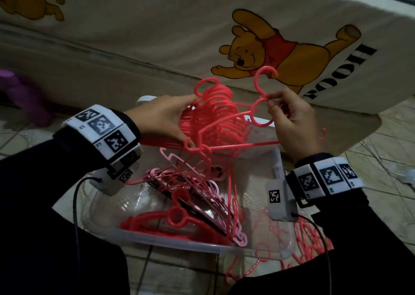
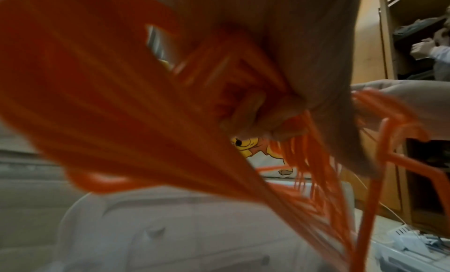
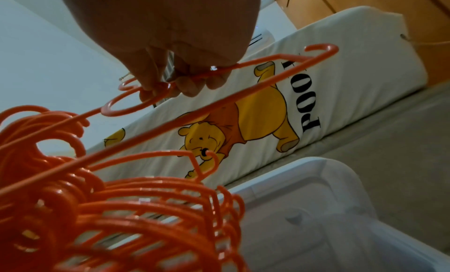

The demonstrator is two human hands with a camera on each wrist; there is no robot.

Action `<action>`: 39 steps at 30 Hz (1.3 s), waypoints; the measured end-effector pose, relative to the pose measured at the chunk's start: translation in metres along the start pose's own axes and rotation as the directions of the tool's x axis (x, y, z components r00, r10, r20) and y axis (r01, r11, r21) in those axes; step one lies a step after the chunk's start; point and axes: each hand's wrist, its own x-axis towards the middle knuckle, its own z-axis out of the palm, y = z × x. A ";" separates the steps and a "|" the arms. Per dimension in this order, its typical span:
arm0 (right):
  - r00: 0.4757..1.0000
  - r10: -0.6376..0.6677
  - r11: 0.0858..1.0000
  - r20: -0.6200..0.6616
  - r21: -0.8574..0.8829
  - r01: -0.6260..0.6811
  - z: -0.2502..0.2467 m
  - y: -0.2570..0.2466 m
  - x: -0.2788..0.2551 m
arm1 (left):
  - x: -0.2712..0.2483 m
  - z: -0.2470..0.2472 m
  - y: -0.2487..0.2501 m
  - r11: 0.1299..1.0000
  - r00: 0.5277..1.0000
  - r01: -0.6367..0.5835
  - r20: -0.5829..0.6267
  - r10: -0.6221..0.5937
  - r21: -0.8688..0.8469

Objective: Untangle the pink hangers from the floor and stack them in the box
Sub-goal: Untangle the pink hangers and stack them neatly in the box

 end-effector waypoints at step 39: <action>0.993 0.050 0.930 0.104 0.357 -0.084 -0.007 0.006 -0.003 | 0.014 0.009 0.011 0.898 0.991 0.085 -0.059 -0.121 -0.431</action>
